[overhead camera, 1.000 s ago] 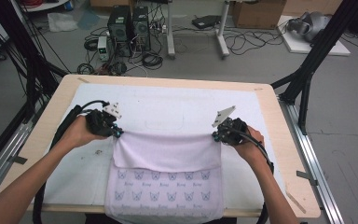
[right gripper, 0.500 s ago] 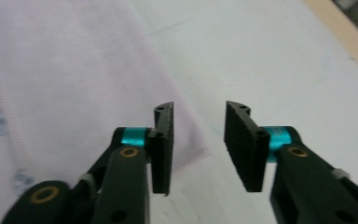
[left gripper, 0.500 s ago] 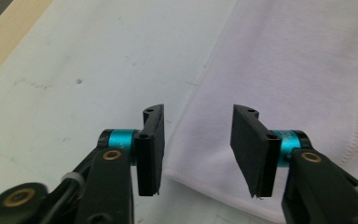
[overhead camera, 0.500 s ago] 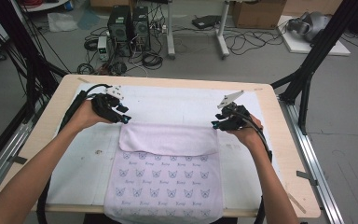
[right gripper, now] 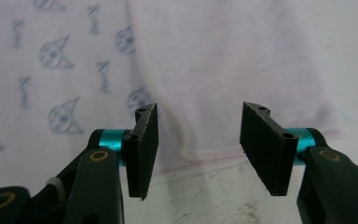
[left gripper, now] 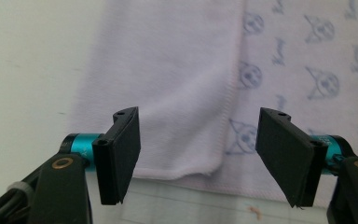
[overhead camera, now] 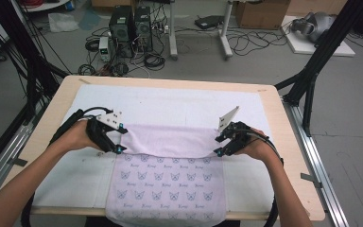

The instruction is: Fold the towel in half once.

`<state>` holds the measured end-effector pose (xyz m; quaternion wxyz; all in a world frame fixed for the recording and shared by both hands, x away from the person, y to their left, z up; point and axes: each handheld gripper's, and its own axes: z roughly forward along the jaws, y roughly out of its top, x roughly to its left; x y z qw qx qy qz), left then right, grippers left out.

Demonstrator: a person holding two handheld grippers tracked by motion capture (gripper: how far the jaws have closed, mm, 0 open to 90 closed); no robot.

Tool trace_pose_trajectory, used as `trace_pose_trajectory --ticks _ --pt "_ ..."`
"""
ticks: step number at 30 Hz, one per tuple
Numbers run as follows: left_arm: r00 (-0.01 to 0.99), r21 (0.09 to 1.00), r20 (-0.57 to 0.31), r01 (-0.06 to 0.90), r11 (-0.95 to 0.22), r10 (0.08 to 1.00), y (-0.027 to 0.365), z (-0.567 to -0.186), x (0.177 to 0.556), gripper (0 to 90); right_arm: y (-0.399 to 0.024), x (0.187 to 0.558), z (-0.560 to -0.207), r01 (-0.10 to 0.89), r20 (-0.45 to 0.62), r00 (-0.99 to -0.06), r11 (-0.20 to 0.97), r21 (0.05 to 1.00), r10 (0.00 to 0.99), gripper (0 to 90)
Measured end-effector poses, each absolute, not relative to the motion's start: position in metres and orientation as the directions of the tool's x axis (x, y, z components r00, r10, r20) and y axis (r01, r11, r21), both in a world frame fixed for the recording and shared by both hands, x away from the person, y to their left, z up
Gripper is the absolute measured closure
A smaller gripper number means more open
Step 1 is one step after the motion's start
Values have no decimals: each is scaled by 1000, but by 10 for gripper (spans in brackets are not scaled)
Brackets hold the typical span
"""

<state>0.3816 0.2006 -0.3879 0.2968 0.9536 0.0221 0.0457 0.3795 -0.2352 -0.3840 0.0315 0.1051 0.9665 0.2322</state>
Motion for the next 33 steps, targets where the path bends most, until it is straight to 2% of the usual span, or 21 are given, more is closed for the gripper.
trace_pose_trajectory --ticks 4,11,15,20,28,33 --pt "993 526 111 -20 -850 45 197 -397 375 326 -230 375 -390 161 -9 -984 899 408 180 535" --pt "989 468 147 -50 -882 22 194 -404 374 406 -225 376 -395 113 -32 -990 924 366 134 595" --pt "985 438 171 -48 -898 30 192 -407 374 471 -221 377 -400 89 -25 -994 936 340 104 680" --pt "982 387 186 -43 -921 32 190 -410 373 574 -218 378 -401 67 -39 -996 946 316 84 844" --pt "986 363 149 20 -931 79 188 -408 372 859 -220 379 -401 71 -5 -997 937 341 78 868" --pt "987 361 128 44 -932 96 187 -404 372 881 -222 378 -397 60 -19 -997 932 358 71 870"
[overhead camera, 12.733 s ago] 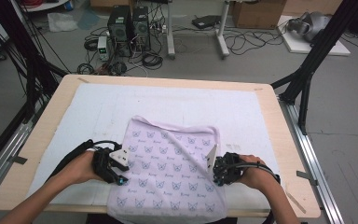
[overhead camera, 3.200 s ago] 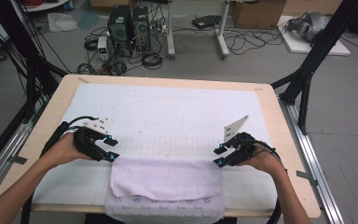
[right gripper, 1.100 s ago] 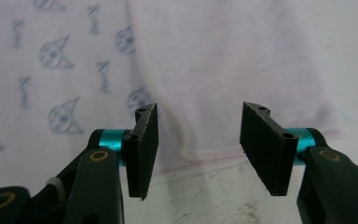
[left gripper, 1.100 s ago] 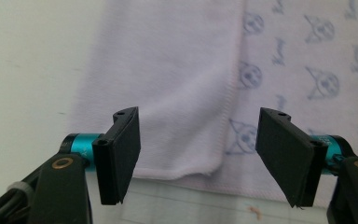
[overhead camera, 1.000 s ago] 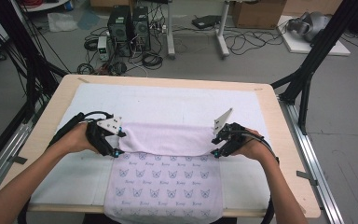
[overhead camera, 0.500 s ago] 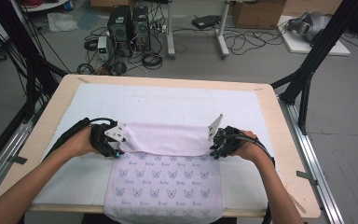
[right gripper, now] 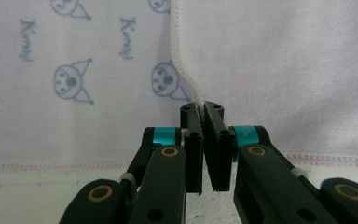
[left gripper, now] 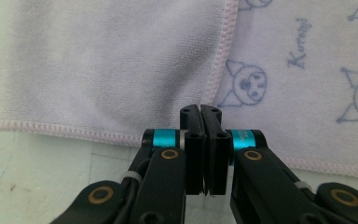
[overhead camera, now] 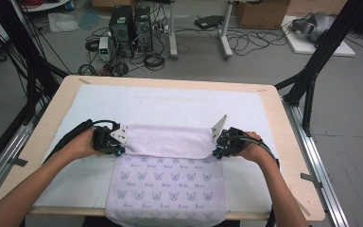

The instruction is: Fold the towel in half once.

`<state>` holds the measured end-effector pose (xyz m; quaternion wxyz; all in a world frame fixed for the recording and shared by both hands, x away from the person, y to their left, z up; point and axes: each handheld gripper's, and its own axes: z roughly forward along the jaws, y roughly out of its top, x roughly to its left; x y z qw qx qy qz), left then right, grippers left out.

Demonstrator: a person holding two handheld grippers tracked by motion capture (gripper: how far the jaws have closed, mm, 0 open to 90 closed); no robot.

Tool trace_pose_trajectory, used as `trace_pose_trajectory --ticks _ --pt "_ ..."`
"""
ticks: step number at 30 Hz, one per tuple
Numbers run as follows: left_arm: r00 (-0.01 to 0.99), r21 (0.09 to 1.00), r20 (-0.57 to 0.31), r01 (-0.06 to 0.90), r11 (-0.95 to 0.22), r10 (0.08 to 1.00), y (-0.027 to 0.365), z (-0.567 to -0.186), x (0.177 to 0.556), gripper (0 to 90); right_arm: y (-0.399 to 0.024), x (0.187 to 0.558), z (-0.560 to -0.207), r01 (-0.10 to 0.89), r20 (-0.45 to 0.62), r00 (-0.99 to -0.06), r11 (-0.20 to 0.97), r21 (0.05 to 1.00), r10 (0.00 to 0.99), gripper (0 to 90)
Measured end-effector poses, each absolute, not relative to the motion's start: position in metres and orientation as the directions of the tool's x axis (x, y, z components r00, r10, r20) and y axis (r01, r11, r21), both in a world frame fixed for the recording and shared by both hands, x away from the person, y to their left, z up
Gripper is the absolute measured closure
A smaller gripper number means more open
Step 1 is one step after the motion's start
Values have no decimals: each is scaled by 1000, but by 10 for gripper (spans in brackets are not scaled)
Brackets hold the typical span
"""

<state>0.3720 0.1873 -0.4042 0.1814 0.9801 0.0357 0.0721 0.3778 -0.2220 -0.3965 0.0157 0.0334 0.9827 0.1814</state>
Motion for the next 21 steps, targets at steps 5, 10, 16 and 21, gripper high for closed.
trace_pose_trajectory --ticks 5,10,16,21 --pt "990 414 90 65 -908 112 194 -390 371 883 -228 376 -386 62 -10 -997 910 411 72 872" --pt "989 504 65 80 -860 130 208 -369 367 883 -238 369 -375 55 0 -998 876 478 63 872" --pt "992 552 61 56 -832 107 218 -350 350 883 -248 352 -359 50 13 -999 846 531 51 871" --pt "1000 582 13 14 -813 26 224 -343 322 883 -253 329 -349 28 44 -999 827 561 4 871"
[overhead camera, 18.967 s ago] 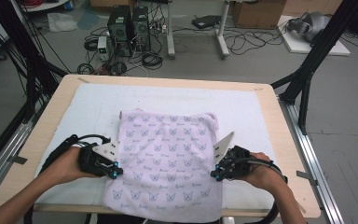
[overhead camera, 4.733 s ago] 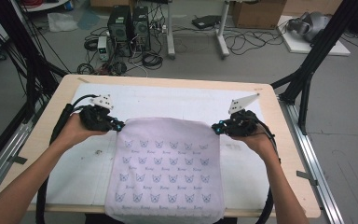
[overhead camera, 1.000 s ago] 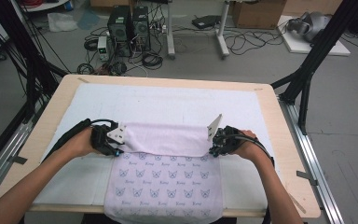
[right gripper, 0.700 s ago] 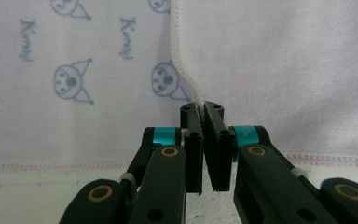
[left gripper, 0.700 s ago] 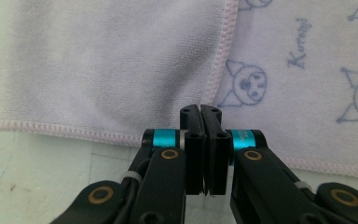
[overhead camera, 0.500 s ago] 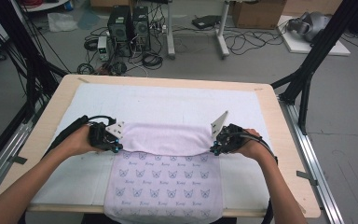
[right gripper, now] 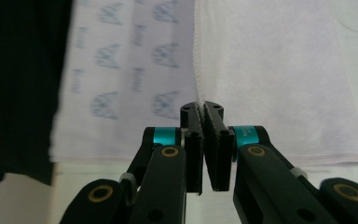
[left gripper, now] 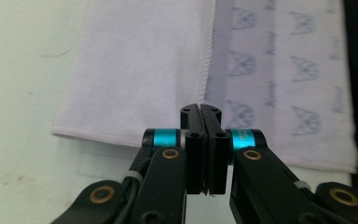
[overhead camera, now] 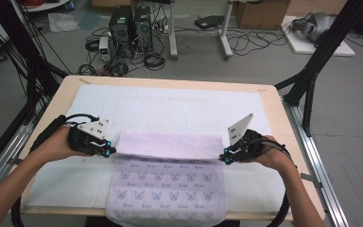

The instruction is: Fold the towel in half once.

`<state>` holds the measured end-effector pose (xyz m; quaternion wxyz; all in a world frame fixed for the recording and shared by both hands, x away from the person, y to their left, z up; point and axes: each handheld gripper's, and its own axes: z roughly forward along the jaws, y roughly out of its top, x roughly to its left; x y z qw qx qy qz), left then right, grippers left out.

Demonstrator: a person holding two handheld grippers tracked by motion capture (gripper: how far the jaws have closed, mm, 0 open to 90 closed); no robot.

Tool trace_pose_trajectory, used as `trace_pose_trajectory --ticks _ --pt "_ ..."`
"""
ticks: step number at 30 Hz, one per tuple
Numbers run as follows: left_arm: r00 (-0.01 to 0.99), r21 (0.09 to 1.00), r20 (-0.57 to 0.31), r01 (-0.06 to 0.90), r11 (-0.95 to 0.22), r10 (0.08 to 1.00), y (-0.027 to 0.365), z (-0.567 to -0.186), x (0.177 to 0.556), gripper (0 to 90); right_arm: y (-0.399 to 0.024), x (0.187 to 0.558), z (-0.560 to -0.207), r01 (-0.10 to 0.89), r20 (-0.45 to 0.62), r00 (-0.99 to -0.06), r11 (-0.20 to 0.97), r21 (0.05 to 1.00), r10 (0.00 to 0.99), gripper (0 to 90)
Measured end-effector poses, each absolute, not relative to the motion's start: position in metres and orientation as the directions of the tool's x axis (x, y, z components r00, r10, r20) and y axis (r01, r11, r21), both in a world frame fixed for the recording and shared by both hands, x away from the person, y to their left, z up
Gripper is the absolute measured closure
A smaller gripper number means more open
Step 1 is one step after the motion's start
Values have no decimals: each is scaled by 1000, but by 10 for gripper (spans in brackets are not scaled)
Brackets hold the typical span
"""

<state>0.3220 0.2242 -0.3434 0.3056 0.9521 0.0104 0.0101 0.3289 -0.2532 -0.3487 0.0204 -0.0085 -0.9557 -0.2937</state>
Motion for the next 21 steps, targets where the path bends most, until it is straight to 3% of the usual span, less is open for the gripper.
trace_pose_trajectory --ticks 4,5,6,7,8,11,15,21 --pt "996 646 -10 -58 -761 -85 230 -342 292 874 -254 298 -345 -38 130 -982 809 586 -140 853" --pt "994 665 -17 -71 -743 -110 231 -342 287 822 -254 293 -345 -49 140 -977 809 586 -160 760" --pt "995 677 5 -79 -732 -102 231 -342 285 651 -255 289 -346 -51 119 -982 804 592 -149 618" --pt "996 675 13 -71 -735 -85 231 -342 284 494 -256 289 -347 -37 102 -988 807 590 -119 562" --pt "997 669 14 -68 -741 -79 231 -341 285 449 -258 290 -347 -8 119 -988 811 585 -96 542" --pt "998 668 46 -55 -742 -33 231 -342 293 444 -258 298 -348 28 91 -995 802 597 -33 479" --pt "993 650 77 21 -760 93 230 -350 315 437 -254 315 -351 111 14 -992 807 580 127 450" --pt "958 639 91 153 -754 271 227 -373 352 405 -245 345 -365 232 -44 -952 812 536 301 450"
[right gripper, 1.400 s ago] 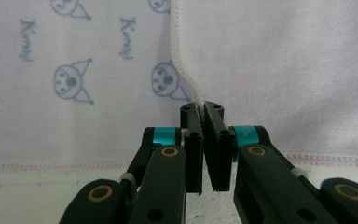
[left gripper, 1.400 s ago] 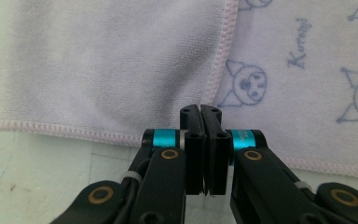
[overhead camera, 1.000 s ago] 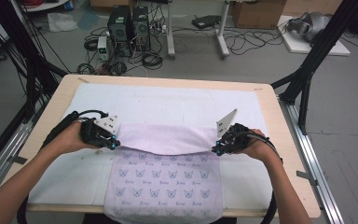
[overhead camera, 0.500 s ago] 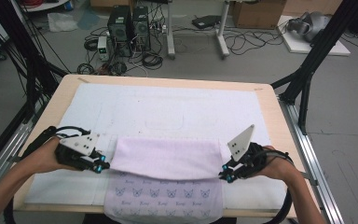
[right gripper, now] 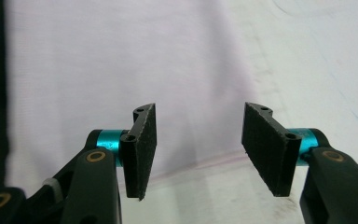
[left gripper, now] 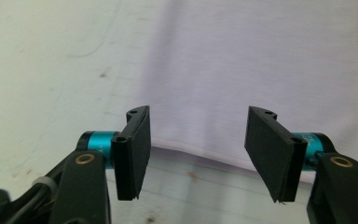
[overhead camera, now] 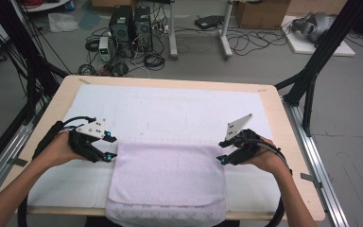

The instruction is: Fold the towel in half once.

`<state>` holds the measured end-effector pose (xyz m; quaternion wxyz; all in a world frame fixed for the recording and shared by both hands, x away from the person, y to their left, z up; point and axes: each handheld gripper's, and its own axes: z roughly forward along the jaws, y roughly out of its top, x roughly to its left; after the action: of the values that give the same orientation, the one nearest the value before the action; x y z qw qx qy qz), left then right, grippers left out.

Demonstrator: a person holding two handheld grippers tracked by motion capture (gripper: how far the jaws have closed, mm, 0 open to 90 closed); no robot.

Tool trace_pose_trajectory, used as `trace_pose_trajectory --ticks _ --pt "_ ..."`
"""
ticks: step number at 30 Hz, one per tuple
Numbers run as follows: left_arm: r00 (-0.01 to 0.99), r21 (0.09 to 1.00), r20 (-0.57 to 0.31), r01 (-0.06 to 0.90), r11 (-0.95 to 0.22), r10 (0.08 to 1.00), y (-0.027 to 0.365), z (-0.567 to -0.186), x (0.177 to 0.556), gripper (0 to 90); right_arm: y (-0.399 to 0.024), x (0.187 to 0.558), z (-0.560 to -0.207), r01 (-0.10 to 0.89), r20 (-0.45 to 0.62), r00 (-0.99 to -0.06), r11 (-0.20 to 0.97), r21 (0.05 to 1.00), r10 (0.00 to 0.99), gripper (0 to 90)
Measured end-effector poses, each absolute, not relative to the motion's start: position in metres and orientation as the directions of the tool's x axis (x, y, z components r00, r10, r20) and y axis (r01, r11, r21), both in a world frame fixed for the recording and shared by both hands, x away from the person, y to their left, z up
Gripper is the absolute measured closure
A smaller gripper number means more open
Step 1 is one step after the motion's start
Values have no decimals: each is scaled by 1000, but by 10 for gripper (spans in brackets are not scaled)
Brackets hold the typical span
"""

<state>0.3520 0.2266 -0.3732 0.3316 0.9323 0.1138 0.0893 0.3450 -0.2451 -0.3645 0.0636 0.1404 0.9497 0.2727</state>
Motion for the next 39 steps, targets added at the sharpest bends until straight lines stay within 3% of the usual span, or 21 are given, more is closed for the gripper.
trace_pose_trajectory --ticks 7,15,19,22,25,27,29,33,39 --pt "935 618 42 253 -744 353 221 -393 380 385 -233 377 -385 298 -78 -927 848 437 367 484" --pt "943 560 -17 285 -778 332 204 -403 390 414 -213 399 -402 273 -52 -952 915 298 301 531" --pt "946 516 -37 294 -804 322 197 -406 394 449 -205 403 -403 260 -35 -960 934 247 276 618" --pt "942 482 -45 313 -818 334 194 -410 396 504 -200 403 -405 247 -38 -964 941 232 263 680" --pt "935 457 -51 334 -824 351 192 -413 398 596 -200 404 -405 261 -19 -962 937 232 273 834" --pt "928 448 -54 351 -822 368 191 -412 398 743 -200 403 -404 280 -12 -957 933 224 290 863" --pt "924 433 -56 365 -824 379 189 -410 398 835 -198 402 -404 279 -23 -957 935 218 290 872" --pt "923 422 4 347 -837 385 185 -406 398 864 -194 400 -400 272 -93 -951 940 205 295 881" --pt "916 464 62 326 -824 397 187 -394 405 868 -200 404 -389 293 -143 -931 920 261 337 883"
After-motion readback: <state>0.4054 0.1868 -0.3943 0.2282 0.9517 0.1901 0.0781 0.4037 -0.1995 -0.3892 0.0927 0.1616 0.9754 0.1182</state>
